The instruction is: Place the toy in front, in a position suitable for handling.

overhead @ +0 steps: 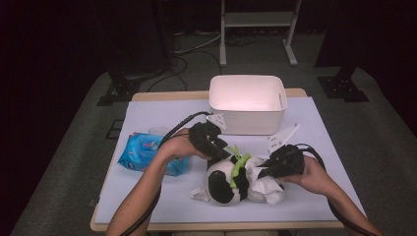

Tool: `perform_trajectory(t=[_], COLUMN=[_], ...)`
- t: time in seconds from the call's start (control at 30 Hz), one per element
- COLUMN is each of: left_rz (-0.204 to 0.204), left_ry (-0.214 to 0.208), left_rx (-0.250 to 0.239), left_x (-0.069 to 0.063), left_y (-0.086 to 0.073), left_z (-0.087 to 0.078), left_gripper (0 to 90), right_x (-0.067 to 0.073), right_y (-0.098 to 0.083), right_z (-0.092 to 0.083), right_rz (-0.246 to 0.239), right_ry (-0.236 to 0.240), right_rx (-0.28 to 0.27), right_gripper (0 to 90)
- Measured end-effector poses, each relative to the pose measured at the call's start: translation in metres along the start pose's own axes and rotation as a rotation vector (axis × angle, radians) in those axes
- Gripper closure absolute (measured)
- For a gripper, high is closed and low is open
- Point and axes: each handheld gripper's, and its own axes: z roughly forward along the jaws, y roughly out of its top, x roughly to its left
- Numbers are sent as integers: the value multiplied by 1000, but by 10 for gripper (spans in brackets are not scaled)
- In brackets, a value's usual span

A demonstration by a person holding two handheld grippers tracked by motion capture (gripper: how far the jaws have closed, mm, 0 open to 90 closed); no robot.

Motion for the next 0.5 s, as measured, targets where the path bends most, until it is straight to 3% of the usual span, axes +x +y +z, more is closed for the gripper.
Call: perform_trajectory(t=[0.2,0.5], left_rz=[4,26], left_ry=[-1,-53], left_rx=[1,-9], left_x=[0,-6], left_y=[1,8], left_z=[0,11], left_gripper=[552,550], right_x=[0,0], right_y=[-1,0], right_z=[0,0], right_rz=[-2,-6], right_ry=[1,-1], right_rx=[-2,1], right_gripper=[837,837])
